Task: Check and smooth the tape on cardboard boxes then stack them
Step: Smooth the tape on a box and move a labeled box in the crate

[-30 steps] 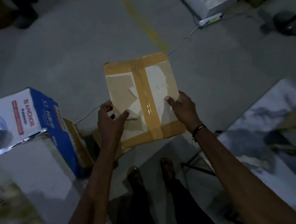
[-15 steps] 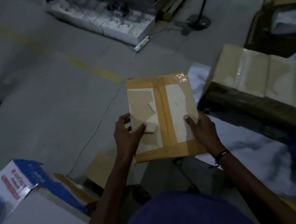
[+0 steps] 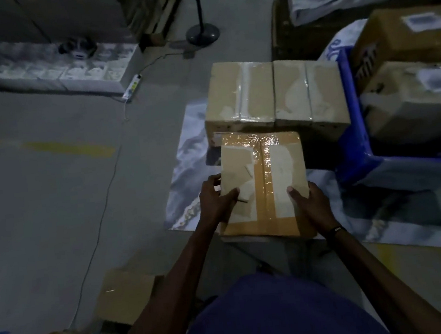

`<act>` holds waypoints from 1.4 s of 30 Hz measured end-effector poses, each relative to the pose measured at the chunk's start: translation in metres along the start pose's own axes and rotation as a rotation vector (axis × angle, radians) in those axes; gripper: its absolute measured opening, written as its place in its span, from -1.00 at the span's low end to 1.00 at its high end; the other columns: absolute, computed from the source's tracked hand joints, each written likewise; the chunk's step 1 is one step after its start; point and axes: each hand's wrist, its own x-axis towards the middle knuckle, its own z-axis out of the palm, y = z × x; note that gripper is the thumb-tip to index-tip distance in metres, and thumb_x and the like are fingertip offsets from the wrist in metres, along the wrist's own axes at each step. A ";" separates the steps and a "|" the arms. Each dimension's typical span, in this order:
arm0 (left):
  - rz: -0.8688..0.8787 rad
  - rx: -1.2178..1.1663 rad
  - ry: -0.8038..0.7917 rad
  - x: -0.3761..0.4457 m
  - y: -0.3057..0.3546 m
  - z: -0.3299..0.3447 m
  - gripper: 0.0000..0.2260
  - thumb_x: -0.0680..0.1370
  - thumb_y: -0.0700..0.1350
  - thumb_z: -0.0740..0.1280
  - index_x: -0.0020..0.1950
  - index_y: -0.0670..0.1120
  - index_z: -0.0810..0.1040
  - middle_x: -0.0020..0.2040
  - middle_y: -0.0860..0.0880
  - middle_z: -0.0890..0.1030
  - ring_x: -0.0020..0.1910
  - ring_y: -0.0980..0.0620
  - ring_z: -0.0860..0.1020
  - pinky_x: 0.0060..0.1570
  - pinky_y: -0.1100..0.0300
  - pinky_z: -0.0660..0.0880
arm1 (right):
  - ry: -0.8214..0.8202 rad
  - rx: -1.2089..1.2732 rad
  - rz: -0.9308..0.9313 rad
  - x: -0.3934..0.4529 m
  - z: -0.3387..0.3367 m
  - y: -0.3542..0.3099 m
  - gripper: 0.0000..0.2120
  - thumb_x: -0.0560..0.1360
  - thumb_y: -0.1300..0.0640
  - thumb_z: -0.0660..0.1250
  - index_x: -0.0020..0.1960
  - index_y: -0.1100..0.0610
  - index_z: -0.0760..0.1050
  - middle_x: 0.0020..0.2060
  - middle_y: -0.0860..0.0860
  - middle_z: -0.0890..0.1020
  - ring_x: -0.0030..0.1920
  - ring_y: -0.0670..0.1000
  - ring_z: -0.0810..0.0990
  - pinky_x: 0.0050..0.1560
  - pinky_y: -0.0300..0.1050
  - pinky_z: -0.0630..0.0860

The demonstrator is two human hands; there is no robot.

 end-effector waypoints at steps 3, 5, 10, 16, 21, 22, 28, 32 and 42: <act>0.005 0.030 -0.028 0.010 0.000 0.029 -0.41 0.41 0.03 0.60 0.37 -0.04 0.47 0.28 -0.02 0.56 0.16 0.02 0.62 -0.05 0.26 0.61 | 0.011 0.023 0.052 0.015 -0.014 0.016 -0.50 0.52 -0.23 0.41 0.30 0.08 0.50 0.09 0.03 0.64 0.13 0.09 0.62 0.14 -0.01 0.54; 0.007 0.041 -0.027 0.015 0.004 0.041 -0.38 0.40 0.08 0.60 0.36 -0.03 0.45 0.23 0.03 0.56 0.15 0.04 0.61 -0.02 0.17 0.63 | 0.028 0.046 0.053 0.023 -0.016 0.022 -0.40 0.50 -0.25 0.42 0.38 0.09 0.45 0.18 0.07 0.62 0.19 0.12 0.60 0.18 0.04 0.55; -0.128 -0.018 -0.089 0.020 0.025 0.060 -0.30 0.38 0.02 0.64 0.34 -0.04 0.29 0.06 0.08 0.49 -0.10 0.24 0.52 -0.43 0.43 0.49 | 0.041 0.099 0.101 0.030 -0.015 0.014 -0.27 0.41 -0.20 0.55 0.42 0.14 0.39 0.16 0.04 0.56 0.15 0.05 0.54 0.09 -0.06 0.47; -0.113 0.033 -0.159 0.032 0.011 0.068 -0.22 0.31 0.16 0.66 0.38 -0.02 0.36 0.17 0.01 0.58 0.03 0.11 0.63 -0.34 0.35 0.57 | 0.014 0.079 0.117 0.040 -0.007 0.013 -0.11 0.38 -0.17 0.58 0.53 0.12 0.25 0.39 0.12 0.48 0.37 0.15 0.47 0.17 -0.08 0.38; -0.124 0.055 -0.184 0.052 0.006 0.066 -0.15 0.19 0.23 0.68 0.33 -0.01 0.39 0.16 0.06 0.59 0.05 0.09 0.62 -0.28 0.33 0.58 | -0.001 0.047 0.120 0.048 -0.010 0.016 -0.02 0.29 -0.24 0.61 0.52 0.11 0.26 0.37 0.12 0.49 0.34 0.15 0.50 0.25 0.05 0.45; -0.119 0.062 -0.196 0.059 0.008 0.066 -0.21 0.20 0.23 0.68 0.29 0.01 0.42 0.12 0.09 0.59 0.08 0.11 0.60 -0.19 0.33 0.55 | -0.002 0.054 0.129 0.050 -0.013 0.013 0.02 0.23 -0.29 0.62 0.50 0.10 0.28 0.35 0.10 0.51 0.31 0.13 0.51 0.26 0.06 0.47; 0.011 0.082 -0.203 0.096 0.030 0.067 -0.46 0.36 0.12 0.63 0.22 0.02 0.49 0.15 0.01 0.62 0.18 0.02 0.59 0.27 -0.01 0.54 | 0.122 0.080 0.029 0.065 -0.016 -0.020 -0.05 0.36 -0.09 0.62 0.58 0.09 0.21 0.39 0.12 0.49 0.36 0.11 0.48 0.29 0.04 0.47; 0.083 0.132 -0.194 0.098 0.027 0.069 -0.41 0.41 0.09 0.60 0.31 -0.09 0.48 0.19 -0.04 0.62 0.18 0.02 0.59 0.16 0.15 0.52 | 0.120 0.020 -0.004 0.065 -0.014 -0.018 -0.09 0.38 -0.05 0.61 0.57 0.10 0.21 0.37 0.14 0.51 0.36 0.14 0.49 0.31 0.05 0.46; 0.373 0.880 -0.292 0.087 0.074 0.100 -0.13 0.50 0.11 0.49 0.66 0.05 0.05 0.67 -0.12 -0.02 0.64 -0.23 -0.05 0.52 -0.35 0.11 | -0.026 -0.747 -0.343 0.084 -0.009 -0.056 -0.26 0.56 -0.07 0.42 0.62 0.01 0.16 0.64 0.09 0.12 0.61 0.18 0.10 0.51 0.23 0.25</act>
